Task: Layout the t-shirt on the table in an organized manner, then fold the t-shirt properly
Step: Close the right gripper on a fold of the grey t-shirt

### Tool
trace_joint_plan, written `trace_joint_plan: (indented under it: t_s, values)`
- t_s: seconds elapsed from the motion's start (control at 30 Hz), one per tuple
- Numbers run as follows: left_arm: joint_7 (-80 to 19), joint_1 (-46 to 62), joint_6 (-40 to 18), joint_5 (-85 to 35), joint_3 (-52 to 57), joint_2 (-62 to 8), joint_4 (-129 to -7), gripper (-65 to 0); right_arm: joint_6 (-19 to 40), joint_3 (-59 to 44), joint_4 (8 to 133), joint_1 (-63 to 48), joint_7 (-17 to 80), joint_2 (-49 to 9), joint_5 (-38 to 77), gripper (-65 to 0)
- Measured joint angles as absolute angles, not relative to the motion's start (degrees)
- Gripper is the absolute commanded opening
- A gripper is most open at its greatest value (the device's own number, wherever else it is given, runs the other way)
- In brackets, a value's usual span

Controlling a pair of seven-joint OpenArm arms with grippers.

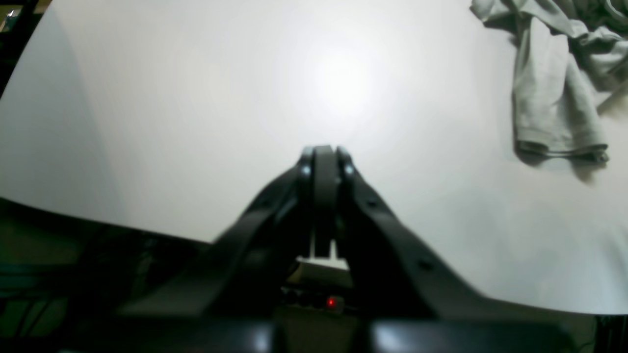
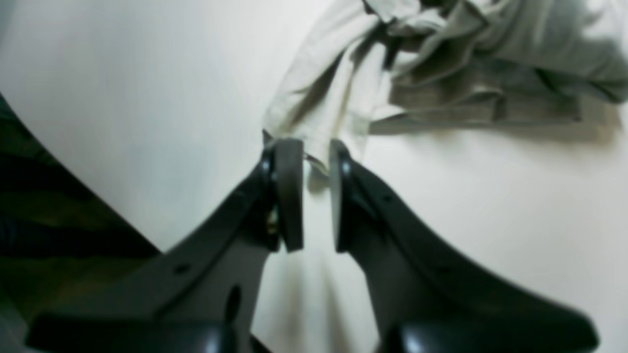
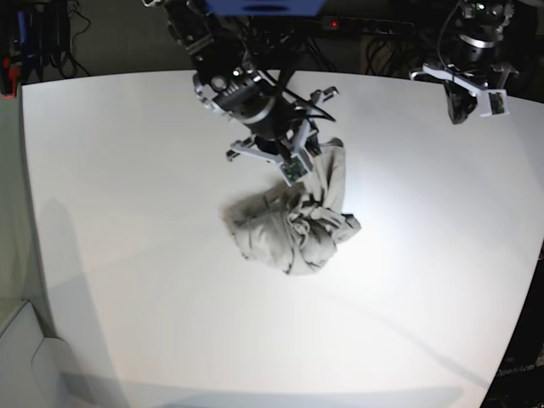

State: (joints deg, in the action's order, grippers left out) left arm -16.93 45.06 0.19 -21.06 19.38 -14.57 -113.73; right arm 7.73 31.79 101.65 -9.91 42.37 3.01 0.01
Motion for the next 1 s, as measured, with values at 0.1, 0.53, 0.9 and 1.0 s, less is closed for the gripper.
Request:
trace_joint_plan:
  t_s: [0.1, 0.53, 0.9, 1.0]
  values:
    - [-16.9, 45.0, 0.2, -21.1, 19.4, -14.6, -113.7, -64.8, 7.7, 33.5, 100.3, -8.9, 41.9, 3.2, 0.0, -53.5]
    - [-16.9, 45.1, 0.2, -21.1, 19.4, -14.6, -113.7, -64.8, 7.7, 35.0, 99.6, -8.0, 42.4, 4.1, 0.0, -53.4]
    - [-16.9, 45.1, 0.2, -21.1, 19.4, -14.6, -113.7, -64.8, 7.7, 35.0, 99.6, -8.0, 42.4, 4.1, 0.0, -33.0]
    - [-16.9, 45.0, 0.2, -21.1, 19.4, -14.6, -113.8, -64.8, 7.7, 35.0, 99.5, -7.4, 42.5, 4.1, 0.0, -32.8]
